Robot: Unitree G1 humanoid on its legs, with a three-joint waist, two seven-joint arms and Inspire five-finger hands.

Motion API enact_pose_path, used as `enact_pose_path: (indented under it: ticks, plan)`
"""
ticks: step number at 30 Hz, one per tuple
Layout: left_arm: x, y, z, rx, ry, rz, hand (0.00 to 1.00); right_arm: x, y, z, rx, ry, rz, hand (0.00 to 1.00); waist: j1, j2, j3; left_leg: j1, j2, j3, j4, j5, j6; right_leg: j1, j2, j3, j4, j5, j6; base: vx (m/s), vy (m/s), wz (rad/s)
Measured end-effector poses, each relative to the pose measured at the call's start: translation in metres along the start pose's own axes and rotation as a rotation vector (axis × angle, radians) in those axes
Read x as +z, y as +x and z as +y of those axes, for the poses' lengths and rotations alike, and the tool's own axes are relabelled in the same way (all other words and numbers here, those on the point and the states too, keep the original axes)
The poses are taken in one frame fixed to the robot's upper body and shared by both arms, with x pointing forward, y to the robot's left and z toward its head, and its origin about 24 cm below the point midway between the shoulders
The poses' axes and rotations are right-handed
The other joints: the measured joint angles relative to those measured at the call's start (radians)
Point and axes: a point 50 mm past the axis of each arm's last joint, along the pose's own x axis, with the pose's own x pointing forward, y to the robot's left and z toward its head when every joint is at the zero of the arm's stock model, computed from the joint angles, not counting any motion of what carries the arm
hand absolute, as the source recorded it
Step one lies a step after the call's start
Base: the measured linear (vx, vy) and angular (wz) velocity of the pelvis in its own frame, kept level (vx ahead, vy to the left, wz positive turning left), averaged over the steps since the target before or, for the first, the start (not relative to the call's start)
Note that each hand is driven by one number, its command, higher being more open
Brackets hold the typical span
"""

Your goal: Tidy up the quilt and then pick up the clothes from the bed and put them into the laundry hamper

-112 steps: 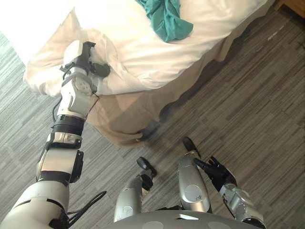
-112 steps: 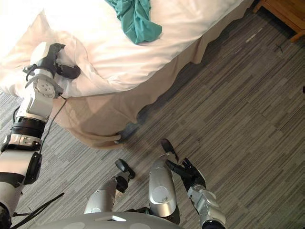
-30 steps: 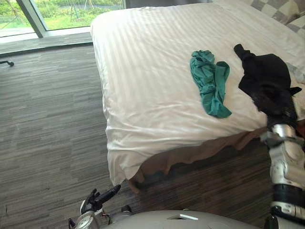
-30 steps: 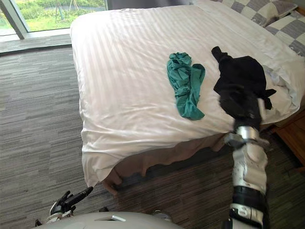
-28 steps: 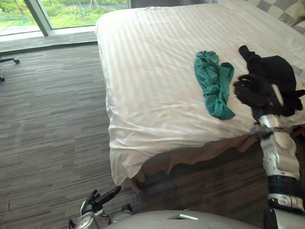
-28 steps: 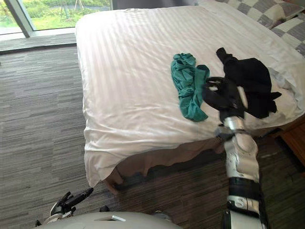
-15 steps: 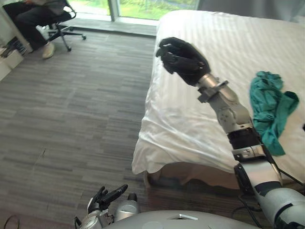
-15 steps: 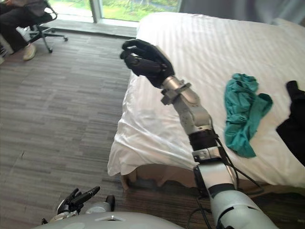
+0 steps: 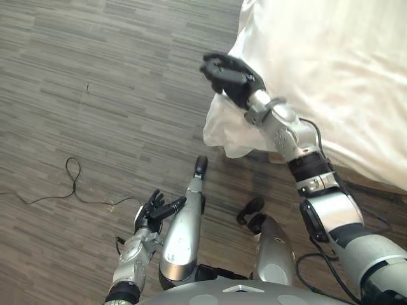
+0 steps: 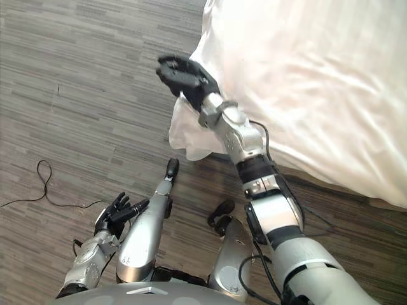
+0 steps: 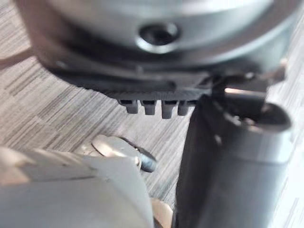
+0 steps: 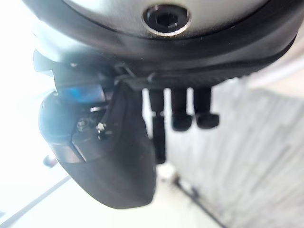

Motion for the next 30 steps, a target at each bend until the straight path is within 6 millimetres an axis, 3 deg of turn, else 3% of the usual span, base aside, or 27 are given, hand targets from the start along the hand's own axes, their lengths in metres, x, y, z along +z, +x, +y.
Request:
enact_pose_path:
  ticks: [4, 6, 8, 10, 11, 12, 13, 14, 15, 17, 22, 27, 30]
  plan:
    - [0.006, 0.008, -0.008, -0.011, -0.008, -0.027, 1.0, -0.005, -0.003, 0.001, 0.03, 0.01, -0.053, 0.0, -0.024, 0.003, 0.0, -0.017, -0.014, 0.004, -0.049, 0.037, -0.007, -0.034, 0.0, 0.009, -0.019, -0.04, -0.007, -0.15, -0.009, 0.05]
    - [0.004, 0.01, -0.008, -0.005, -0.016, -0.013, 1.0, -0.02, -0.009, 0.003, 0.066, 0.038, -0.039, 0.0, -0.043, -0.001, -0.001, -0.017, -0.015, 0.002, -0.055, 0.046, -0.006, -0.035, 0.001, 0.009, -0.02, -0.038, -0.006, -0.1, 0.01, 0.05]
    - [0.005, 0.01, -0.005, 0.012, -0.011, -0.016, 1.0, -0.062, -0.025, 0.004, 0.073, 0.131, 0.052, 0.0, -0.056, -0.008, -0.002, -0.017, -0.015, 0.003, -0.056, 0.052, 0.001, -0.033, 0.002, 0.014, -0.03, -0.03, -0.004, -0.02, -0.001, 0.01]
    - [0.005, 0.01, -0.004, 0.026, -0.011, -0.023, 1.0, -0.122, -0.053, 0.002, 0.031, 0.236, 0.239, 0.0, -0.067, -0.01, -0.001, -0.017, -0.014, 0.007, -0.062, 0.053, 0.003, -0.031, 0.006, 0.017, -0.051, -0.015, 0.001, 0.02, 0.001, -0.09]
    - [0.005, 0.01, -0.004, 0.035, -0.011, -0.023, 1.0, -0.177, -0.092, -0.003, -0.058, 0.314, 0.442, 0.0, -0.077, -0.013, 0.0, -0.017, -0.016, 0.015, -0.067, 0.056, 0.006, -0.027, 0.007, 0.027, -0.067, 0.0, 0.01, 0.08, 0.006, -0.17]
    - [0.005, 0.01, -0.004, 0.036, -0.011, -0.027, 1.0, -0.205, -0.119, -0.005, -0.11, 0.339, 0.563, 0.0, -0.078, -0.013, 0.0, -0.017, -0.018, 0.02, -0.068, 0.056, 0.007, -0.027, 0.008, 0.033, -0.075, 0.008, 0.016, 0.08, 0.003, -0.17]
    - [0.006, 0.01, -0.004, 0.036, -0.011, -0.03, 1.0, -0.221, -0.139, -0.007, -0.143, 0.353, 0.634, 0.0, -0.082, -0.014, 0.0, -0.017, -0.019, 0.021, -0.068, 0.055, 0.007, -0.026, 0.007, 0.034, -0.077, 0.011, 0.019, 0.08, -0.003, -0.06]
    - [0.006, 0.01, -0.003, 0.04, -0.01, -0.035, 1.0, -0.246, -0.178, -0.005, -0.188, 0.371, 0.752, 0.0, -0.102, -0.017, 0.002, -0.016, -0.028, 0.02, -0.067, 0.055, 0.008, -0.018, 0.007, 0.032, -0.086, 0.018, 0.03, 0.06, -0.002, -0.01]
    - [0.006, 0.009, -0.002, 0.047, -0.008, -0.036, 1.0, -0.249, -0.186, -0.005, -0.185, 0.354, 0.778, 0.0, -0.111, -0.028, 0.004, -0.011, -0.027, 0.02, -0.067, 0.055, 0.008, -0.014, 0.007, 0.031, -0.092, 0.022, 0.034, 0.06, -0.013, -0.19]
    - [0.009, 0.009, 0.003, 0.054, 0.02, -0.04, 1.0, -0.243, -0.181, 0.002, -0.074, 0.345, 0.704, 0.0, -0.157, -0.053, 0.014, 0.035, -0.017, 0.023, -0.066, 0.051, 0.004, 0.036, 0.02, 0.034, -0.109, 0.031, 0.035, 0.0, -0.039, -0.14]
    - [0.002, 0.004, 0.002, 0.032, 0.06, -0.018, 1.0, -0.211, -0.156, 0.026, 0.159, 0.277, 0.461, 0.0, -0.158, -0.061, 0.01, 0.17, 0.001, 0.043, -0.106, 0.043, 0.003, 0.159, 0.044, 0.04, -0.16, 0.026, 0.024, -0.06, -0.054, -0.11]
    - [-0.023, -0.013, 0.022, 0.097, 0.097, 0.072, 1.0, -0.177, -0.139, 0.076, 0.41, 0.321, 0.255, 0.0, -0.156, -0.086, -0.103, 0.229, 0.004, 0.055, -0.142, 0.033, -0.004, 0.219, 0.057, 0.042, -0.223, 0.041, 0.037, 0.05, -0.044, -0.04]
    - [-0.032, -0.02, 0.028, 0.113, 0.14, 0.11, 1.0, -0.137, -0.119, 0.093, 0.473, 0.361, 0.043, 0.0, -0.153, -0.092, -0.165, 0.266, 0.0, 0.067, -0.142, 0.023, 0.003, 0.263, 0.055, 0.046, -0.255, 0.053, 0.054, 0.09, -0.042, -0.07]
